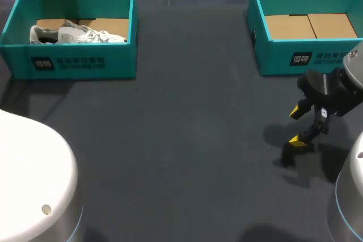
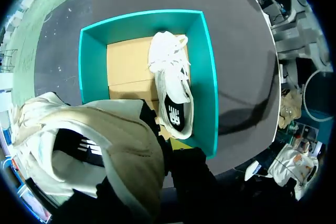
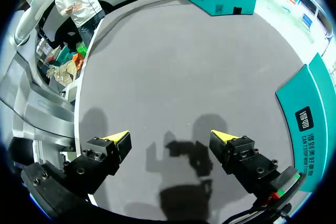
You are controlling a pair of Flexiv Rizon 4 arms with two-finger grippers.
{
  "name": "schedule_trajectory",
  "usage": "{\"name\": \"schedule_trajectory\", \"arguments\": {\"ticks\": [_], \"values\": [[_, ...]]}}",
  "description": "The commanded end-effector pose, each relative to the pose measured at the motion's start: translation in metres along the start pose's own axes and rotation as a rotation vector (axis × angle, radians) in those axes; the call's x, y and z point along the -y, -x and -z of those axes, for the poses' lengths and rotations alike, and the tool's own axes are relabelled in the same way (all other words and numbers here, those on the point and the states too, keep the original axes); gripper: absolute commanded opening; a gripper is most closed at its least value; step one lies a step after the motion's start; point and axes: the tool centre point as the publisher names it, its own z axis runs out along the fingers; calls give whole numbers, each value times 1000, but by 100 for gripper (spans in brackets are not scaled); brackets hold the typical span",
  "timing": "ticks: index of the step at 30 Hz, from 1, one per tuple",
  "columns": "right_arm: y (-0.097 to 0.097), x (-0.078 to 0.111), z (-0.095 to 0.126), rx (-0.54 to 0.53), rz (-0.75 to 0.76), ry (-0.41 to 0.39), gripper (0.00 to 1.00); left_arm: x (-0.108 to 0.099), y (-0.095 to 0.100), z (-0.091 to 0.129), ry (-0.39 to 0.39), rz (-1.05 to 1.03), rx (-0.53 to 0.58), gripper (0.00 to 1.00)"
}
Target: Take the shoe out of the shoebox, open the shoe tongue, remove and reinsert the insole, then place the shoe into the shoebox
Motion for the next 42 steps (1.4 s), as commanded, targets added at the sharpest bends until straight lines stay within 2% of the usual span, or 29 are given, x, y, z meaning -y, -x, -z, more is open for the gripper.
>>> {"name": "schedule_trajectory", "arguments": {"ticks": [1,2,3,5,18,20,25,26,28,38,42], "values": [[-1,0,0,3,0,-1,100,-23,17,-1,24,-233,69,0],[-1,0,0,3,0,-1,100,-31,16,-2,39,-399,109,0],[-1,0,0,3,0,-1,100,-43,14,-5,108,-576,183,0],[-1,0,0,3,0,-1,100,-58,15,-10,167,-719,215,0],[-1,0,0,3,0,-1,100,-58,15,-10,167,-719,215,0],[-1,0,0,3,0,-1,100,-57,14,-11,162,-896,279,0],[-1,0,0,3,0,-1,100,-69,25,-12,70,-1269,299,0],[-1,0,0,3,0,-1,100,-71,25,-11,92,-1275,308,0],[-1,0,0,3,0,-1,100,-75,31,-8,62,-1323,307,0],[-1,0,0,3,0,-1,100,-75,31,-8,62,-1323,307,0],[-1,0,0,3,0,-1,100,-74,39,-15,68,-1395,301,0]]}}
